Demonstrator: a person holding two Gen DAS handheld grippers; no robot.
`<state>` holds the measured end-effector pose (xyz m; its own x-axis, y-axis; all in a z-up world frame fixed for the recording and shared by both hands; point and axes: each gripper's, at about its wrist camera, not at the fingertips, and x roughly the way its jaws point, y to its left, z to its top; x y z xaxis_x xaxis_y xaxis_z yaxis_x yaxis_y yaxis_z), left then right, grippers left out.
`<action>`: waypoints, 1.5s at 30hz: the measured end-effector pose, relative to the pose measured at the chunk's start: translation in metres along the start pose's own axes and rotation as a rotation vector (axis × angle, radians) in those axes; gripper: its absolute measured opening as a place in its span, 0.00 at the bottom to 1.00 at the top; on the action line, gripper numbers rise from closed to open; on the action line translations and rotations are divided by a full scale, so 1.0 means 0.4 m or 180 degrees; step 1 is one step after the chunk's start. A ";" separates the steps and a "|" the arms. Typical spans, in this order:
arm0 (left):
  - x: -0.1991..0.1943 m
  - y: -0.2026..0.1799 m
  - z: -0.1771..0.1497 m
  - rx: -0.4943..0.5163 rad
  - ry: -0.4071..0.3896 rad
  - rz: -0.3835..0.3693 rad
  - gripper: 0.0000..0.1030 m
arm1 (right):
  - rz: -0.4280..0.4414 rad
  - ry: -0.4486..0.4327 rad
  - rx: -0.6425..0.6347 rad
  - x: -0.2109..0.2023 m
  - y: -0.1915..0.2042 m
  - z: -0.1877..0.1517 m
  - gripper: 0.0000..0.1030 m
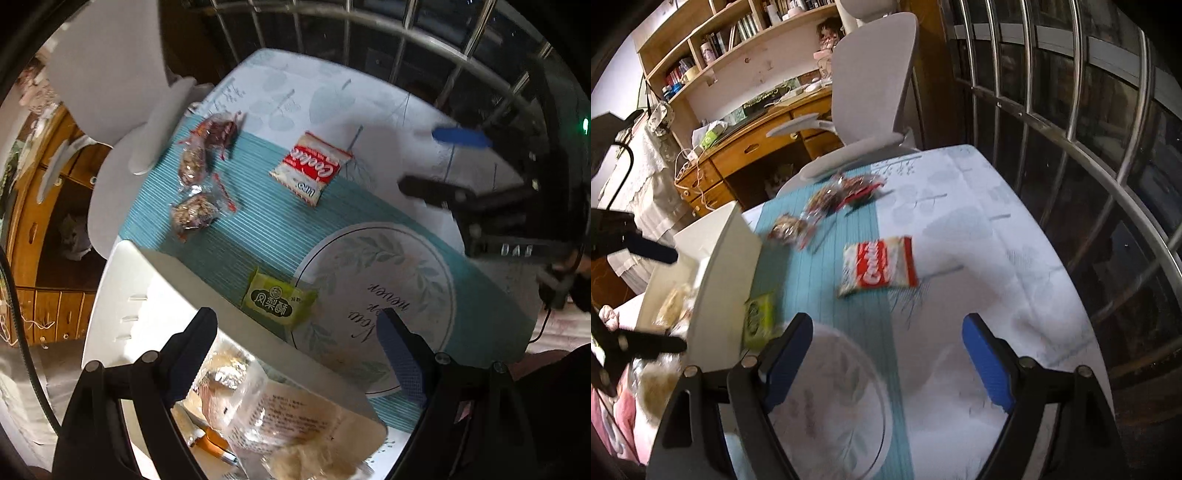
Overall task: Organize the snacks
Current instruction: 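Grasp the green pastry packet with the left gripper while the right grasps the red Cookies packet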
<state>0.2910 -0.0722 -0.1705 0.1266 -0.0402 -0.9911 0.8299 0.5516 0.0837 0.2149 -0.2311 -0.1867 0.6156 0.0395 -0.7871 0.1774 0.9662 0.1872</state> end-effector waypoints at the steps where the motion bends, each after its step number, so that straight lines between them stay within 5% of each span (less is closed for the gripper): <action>1: 0.015 0.002 0.009 0.0013 0.0056 -0.0008 0.85 | 0.0010 -0.0029 0.0006 0.014 -0.005 0.009 0.81; 20: 0.246 0.013 0.072 0.0326 0.0964 0.0117 0.85 | 0.0111 -0.0254 -0.0347 0.205 0.014 0.057 0.81; 36: 0.326 -0.030 0.060 0.0547 0.1096 0.0260 0.85 | -0.0024 -0.0036 -0.0628 0.294 0.066 0.027 0.81; 45: 0.352 -0.053 0.052 0.0666 0.1051 0.0425 0.83 | -0.0059 -0.0055 -0.0619 0.302 0.056 0.036 0.71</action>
<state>0.3026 -0.1069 -0.3099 0.0876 0.3086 -0.9471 0.9148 0.3513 0.1991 0.3041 -0.2082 -0.2692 0.6269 0.0184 -0.7789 0.0382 0.9978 0.0543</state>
